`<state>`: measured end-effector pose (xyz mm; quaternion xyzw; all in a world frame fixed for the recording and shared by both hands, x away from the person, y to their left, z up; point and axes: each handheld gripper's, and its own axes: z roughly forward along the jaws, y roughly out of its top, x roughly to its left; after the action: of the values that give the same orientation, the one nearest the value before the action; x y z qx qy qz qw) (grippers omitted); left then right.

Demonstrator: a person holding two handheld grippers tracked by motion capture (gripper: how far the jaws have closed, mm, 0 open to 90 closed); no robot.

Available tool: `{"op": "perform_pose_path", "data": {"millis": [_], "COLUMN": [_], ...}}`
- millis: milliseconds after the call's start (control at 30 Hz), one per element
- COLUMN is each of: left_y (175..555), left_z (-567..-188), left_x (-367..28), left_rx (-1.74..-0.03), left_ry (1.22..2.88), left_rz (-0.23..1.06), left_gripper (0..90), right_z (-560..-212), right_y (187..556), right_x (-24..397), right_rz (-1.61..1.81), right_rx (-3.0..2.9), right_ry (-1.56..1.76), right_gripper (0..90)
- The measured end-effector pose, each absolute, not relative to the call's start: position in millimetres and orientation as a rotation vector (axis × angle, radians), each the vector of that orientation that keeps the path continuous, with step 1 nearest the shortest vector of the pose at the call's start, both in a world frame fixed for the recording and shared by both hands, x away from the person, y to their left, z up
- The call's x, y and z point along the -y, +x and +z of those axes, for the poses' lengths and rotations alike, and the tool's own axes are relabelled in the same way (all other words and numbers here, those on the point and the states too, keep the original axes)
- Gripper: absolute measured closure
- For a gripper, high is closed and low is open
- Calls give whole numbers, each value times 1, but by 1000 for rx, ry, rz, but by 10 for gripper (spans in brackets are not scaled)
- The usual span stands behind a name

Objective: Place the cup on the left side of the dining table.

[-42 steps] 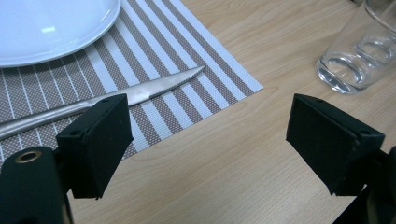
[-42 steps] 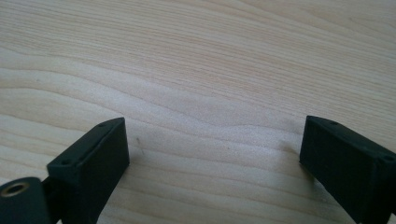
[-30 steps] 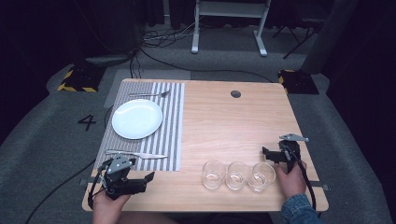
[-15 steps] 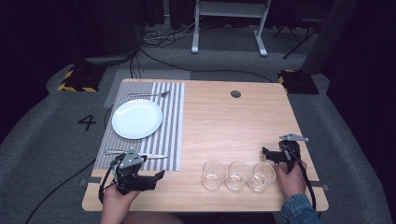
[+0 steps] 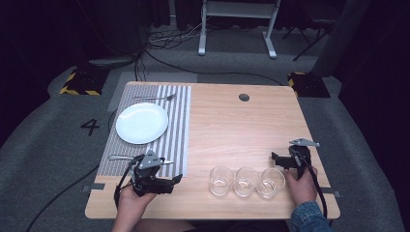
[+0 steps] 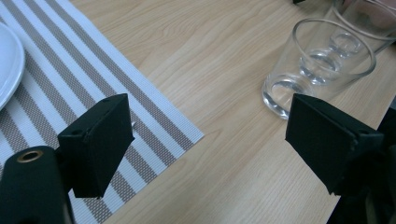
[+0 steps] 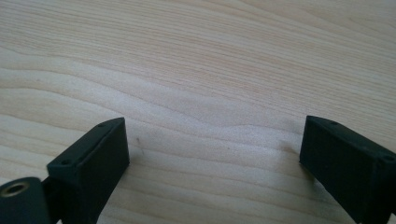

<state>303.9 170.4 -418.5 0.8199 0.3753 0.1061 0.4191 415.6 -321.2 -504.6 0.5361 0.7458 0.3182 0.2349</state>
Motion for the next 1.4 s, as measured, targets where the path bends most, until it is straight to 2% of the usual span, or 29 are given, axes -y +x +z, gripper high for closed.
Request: {"op": "perform_pose_path", "data": {"millis": [433,800,1200,1400], "left_y": [315,319,316,313], "left_z": [-414,-411,-418,-421], "left_x": [-143,-117,-84,-69], "left_rx": [-881,-791,-752,-716], "left_ry": [2104,2060,2043,2025], "left_rz": [231,166,185,166], "left_gripper": [151,144,139,106], "right_z": [-505,-505,-505,-505], "right_y": [416,416,416,416], "right_x": [321,321,321,321], "right_rz": [871,871,871,871], "right_rx": [-2047,-2047,-2047,-2048], "right_ry": [1469,1469,1469,1470], "right_gripper": [84,84,84,84]}}
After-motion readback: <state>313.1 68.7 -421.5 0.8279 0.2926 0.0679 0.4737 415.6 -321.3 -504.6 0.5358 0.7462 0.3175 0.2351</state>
